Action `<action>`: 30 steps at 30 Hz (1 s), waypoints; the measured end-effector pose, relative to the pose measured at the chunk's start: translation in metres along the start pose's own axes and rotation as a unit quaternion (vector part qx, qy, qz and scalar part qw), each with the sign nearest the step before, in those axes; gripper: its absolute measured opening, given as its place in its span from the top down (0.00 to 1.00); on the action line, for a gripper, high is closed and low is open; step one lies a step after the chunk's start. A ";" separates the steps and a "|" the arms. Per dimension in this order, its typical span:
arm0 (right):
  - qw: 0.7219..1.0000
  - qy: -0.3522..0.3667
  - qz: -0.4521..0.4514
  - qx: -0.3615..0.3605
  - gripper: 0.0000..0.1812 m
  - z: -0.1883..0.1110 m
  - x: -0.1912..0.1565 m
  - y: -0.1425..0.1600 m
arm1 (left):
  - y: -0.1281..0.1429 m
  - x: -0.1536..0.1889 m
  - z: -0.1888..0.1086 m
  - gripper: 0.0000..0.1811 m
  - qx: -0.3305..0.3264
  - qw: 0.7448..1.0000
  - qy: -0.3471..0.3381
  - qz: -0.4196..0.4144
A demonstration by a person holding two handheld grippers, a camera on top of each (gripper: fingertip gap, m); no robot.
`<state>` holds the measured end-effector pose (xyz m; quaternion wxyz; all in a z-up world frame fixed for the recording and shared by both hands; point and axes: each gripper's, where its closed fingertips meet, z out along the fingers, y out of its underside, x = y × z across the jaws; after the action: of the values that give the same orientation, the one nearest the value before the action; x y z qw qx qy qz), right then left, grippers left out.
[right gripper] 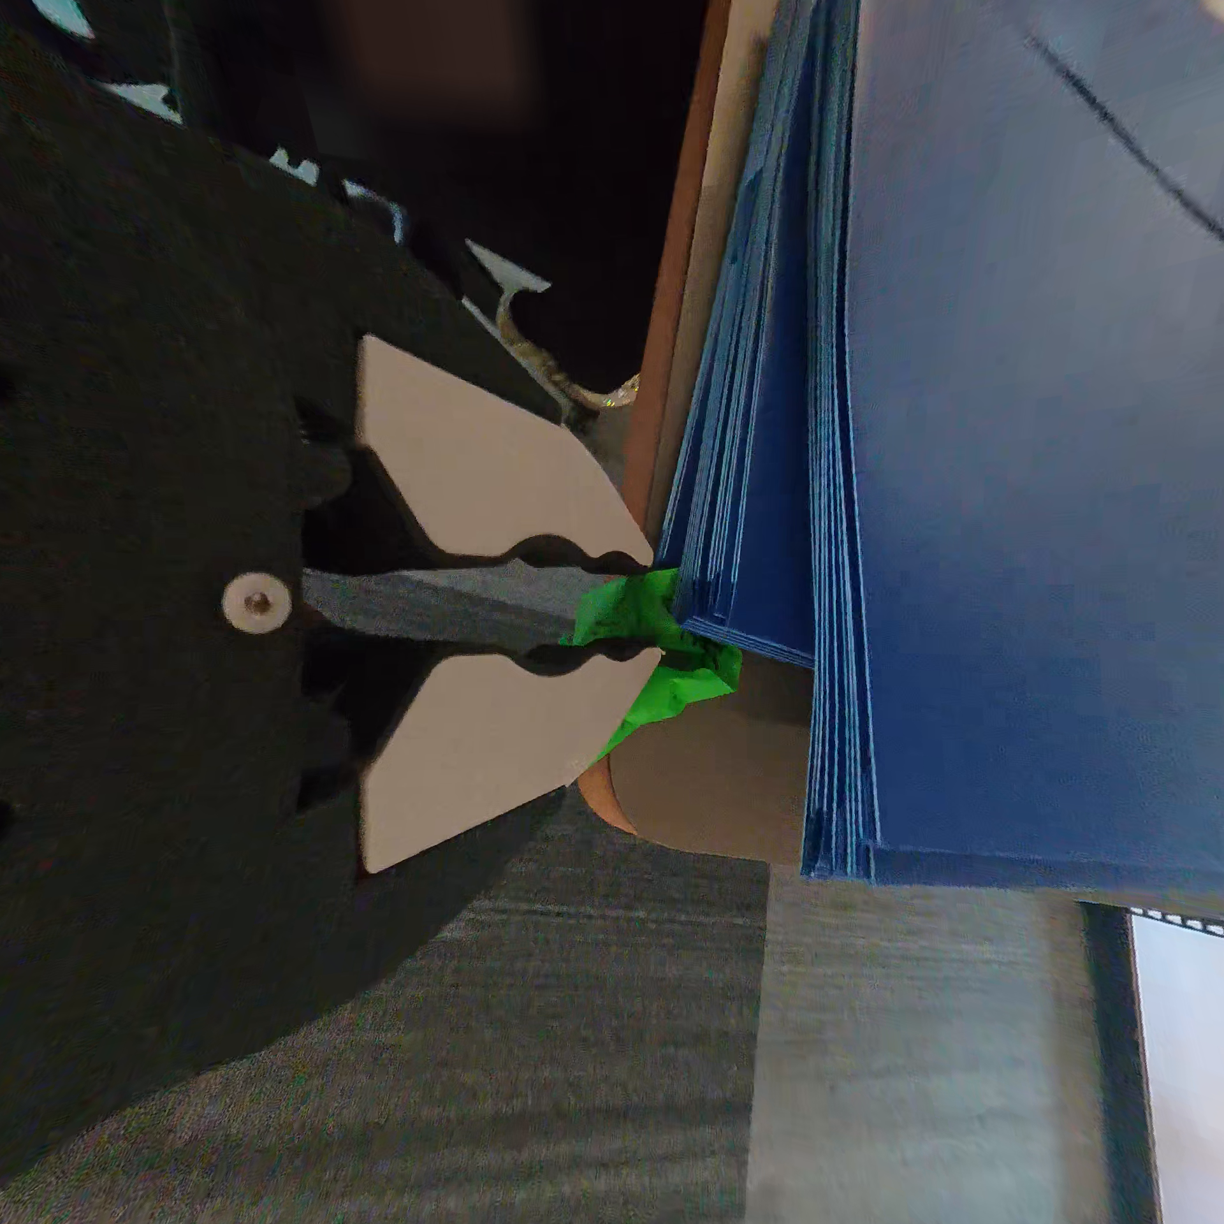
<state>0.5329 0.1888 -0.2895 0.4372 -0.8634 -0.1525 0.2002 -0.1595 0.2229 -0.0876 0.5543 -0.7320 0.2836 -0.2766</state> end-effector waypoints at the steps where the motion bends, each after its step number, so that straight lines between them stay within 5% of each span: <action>1: 0.999 -0.014 0.024 0.022 0.90 0.000 -0.001 -0.001 | 0.002 0.000 0.001 0.64 -0.001 1.000 0.002 -0.002; 6: 0.982 -0.094 0.119 0.116 0.84 -0.003 -0.010 -0.008 | 0.008 0.000 0.003 0.65 -0.001 1.000 0.008 -0.017; 7: 0.972 -0.142 0.134 0.133 0.63 -0.007 -0.023 -0.016 | 0.010 0.000 0.002 0.65 -0.002 1.000 0.007 -0.019; 12: 0.957 -0.165 0.159 0.179 0.43 -0.011 -0.036 -0.022 | 0.018 -0.001 0.002 0.66 0.001 0.999 0.010 -0.031; 18: 0.880 -0.186 0.197 0.389 0.51 -0.073 -0.027 -0.036 | 0.023 -0.002 -0.002 0.66 -0.007 0.999 0.014 -0.033; 21: 0.898 -0.187 0.206 0.341 0.50 -0.070 -0.030 -0.021 | 0.021 -0.004 -0.006 0.66 -0.006 0.999 0.016 -0.027; 24: 0.863 -0.267 0.230 0.363 0.41 -0.070 -0.044 -0.034 | 0.021 -0.001 -0.004 0.66 0.000 0.999 0.029 -0.034; 26: 0.866 -0.298 0.282 0.286 0.36 -0.041 -0.041 -0.024 | 0.021 0.003 -0.001 0.66 0.002 0.998 0.039 -0.041; 30: 0.894 -0.238 0.323 0.200 0.26 -0.007 -0.011 0.000 | 0.024 0.010 0.000 0.66 -0.013 0.999 0.034 -0.026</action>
<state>0.5265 0.1789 -0.2838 0.4623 -0.6863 0.0781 0.5560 -0.1556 0.2105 -0.1103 0.5276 -0.7365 0.2867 -0.3116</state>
